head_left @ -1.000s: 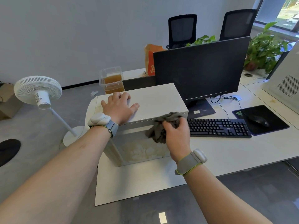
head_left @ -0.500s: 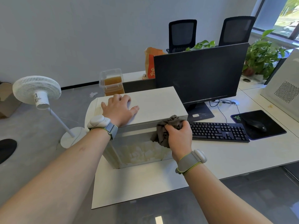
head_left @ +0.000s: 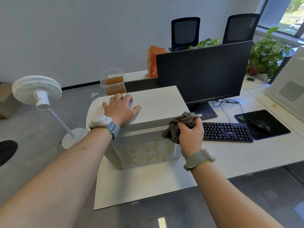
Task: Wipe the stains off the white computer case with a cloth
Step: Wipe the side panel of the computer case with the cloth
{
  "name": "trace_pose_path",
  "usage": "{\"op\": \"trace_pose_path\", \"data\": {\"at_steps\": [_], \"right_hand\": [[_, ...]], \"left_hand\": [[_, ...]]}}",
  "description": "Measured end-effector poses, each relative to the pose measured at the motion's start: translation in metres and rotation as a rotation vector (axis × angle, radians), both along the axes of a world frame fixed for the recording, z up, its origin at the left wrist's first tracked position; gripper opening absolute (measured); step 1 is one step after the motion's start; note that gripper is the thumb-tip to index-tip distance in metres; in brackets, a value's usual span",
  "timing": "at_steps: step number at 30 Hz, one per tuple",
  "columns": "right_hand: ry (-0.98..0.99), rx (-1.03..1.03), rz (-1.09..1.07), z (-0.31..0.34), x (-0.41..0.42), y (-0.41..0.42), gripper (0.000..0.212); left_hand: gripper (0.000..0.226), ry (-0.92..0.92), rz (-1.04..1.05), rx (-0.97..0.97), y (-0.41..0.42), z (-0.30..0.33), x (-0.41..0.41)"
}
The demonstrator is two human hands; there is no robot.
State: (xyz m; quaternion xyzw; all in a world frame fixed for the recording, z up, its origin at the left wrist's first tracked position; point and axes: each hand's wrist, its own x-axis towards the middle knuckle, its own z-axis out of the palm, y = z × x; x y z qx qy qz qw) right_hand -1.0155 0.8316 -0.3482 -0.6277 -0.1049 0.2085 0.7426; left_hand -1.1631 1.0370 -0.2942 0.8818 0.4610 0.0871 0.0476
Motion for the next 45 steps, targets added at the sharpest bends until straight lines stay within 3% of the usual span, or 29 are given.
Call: {"op": "trace_pose_path", "data": {"at_steps": [3, 7, 11, 13, 18, 24, 26, 29, 34, 38, 45], "right_hand": [[0.094, -0.06, -0.042, -0.007, 0.003, -0.004, 0.02], [-0.049, 0.052, 0.03, 0.001, 0.005, -0.005, 0.021], [0.222, -0.058, 0.01, -0.022, 0.015, -0.01, 0.019], [0.26, -0.129, -0.033, -0.03, 0.016, -0.015, 0.018], [0.066, 0.025, 0.079, -0.017, 0.005, -0.012, 0.021], [0.077, -0.411, 0.142, -0.032, 0.011, -0.016, 0.019], [0.076, -0.311, 0.158, -0.029, 0.005, -0.019, 0.021], [-0.082, -0.171, 0.202, -0.02, -0.005, -0.015, 0.023], [0.034, -0.419, 0.113, -0.044, -0.006, -0.008, 0.027], [-0.033, -0.249, 0.163, -0.046, -0.008, -0.009, 0.027], [0.09, -0.785, 0.239, -0.098, 0.013, -0.012, 0.02]], "left_hand": [[0.05, 0.002, 0.0, 0.003, 0.0, 0.001, 0.0], [0.05, 0.003, 0.002, 0.007, 0.001, 0.003, 0.001], [0.05, 0.011, 0.003, 0.001, 0.0, 0.002, 0.0], [0.05, 0.009, 0.005, -0.006, 0.0, 0.003, 0.001], [0.051, 0.006, 0.009, -0.004, 0.001, 0.002, 0.0], [0.051, 0.004, 0.013, -0.014, 0.001, 0.001, 0.0], [0.051, 0.001, 0.009, -0.01, 0.001, 0.001, 0.001], [0.049, 0.002, 0.009, -0.01, 0.001, 0.001, 0.001], [0.047, 0.003, -0.01, 0.005, 0.0, 0.001, 0.0], [0.047, 0.015, -0.005, 0.011, 0.003, 0.002, 0.001], [0.049, 0.008, -0.001, 0.025, 0.001, -0.001, 0.001]]}}
